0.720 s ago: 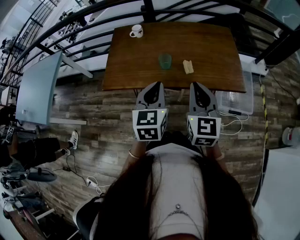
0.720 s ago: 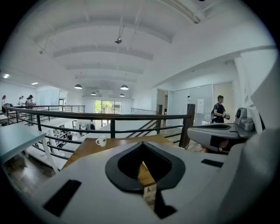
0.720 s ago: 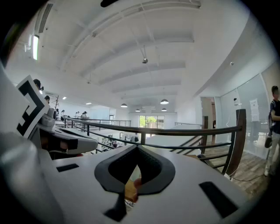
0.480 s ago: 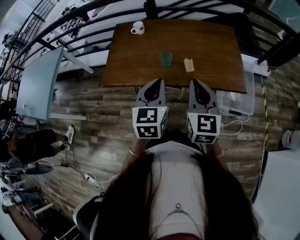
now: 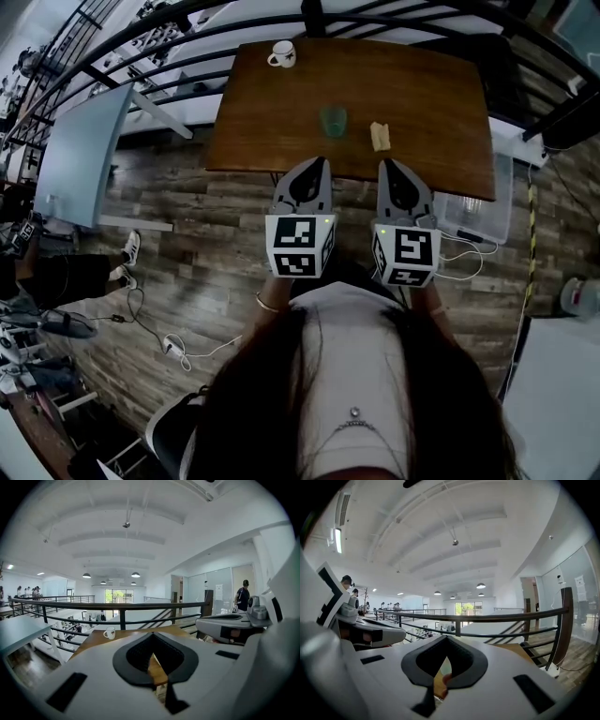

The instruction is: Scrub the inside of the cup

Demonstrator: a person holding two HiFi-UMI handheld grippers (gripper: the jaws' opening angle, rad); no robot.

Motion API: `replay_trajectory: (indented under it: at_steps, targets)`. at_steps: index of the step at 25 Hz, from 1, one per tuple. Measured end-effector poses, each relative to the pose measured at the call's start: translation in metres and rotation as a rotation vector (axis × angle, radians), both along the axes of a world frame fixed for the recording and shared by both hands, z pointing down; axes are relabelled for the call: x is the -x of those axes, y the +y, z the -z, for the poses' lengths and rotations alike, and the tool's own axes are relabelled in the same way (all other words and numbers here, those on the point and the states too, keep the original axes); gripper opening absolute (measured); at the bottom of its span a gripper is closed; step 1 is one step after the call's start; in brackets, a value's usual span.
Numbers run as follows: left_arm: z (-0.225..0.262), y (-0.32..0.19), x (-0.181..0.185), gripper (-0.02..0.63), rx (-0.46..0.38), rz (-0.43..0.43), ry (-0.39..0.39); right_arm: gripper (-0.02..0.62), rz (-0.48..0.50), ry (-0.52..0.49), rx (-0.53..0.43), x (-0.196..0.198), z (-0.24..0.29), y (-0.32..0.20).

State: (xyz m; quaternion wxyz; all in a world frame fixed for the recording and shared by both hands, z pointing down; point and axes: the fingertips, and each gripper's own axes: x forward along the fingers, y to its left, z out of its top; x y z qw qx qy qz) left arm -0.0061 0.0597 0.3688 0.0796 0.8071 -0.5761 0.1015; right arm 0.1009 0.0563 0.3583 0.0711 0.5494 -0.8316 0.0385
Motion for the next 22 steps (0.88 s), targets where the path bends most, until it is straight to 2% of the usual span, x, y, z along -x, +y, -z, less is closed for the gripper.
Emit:
replay_trajectory:
  at_steps: [9,22]
  targets:
    - [-0.003,-0.038,-0.003,0.008,0.000,-0.044,0.004,0.035,0.010,-0.022,0.032,0.003,-0.009,-0.033]
    - [-0.016,-0.104,0.013,0.008,0.008,-0.123,-0.016,0.037,-0.005,-0.012,0.089,0.024,-0.027,-0.091]
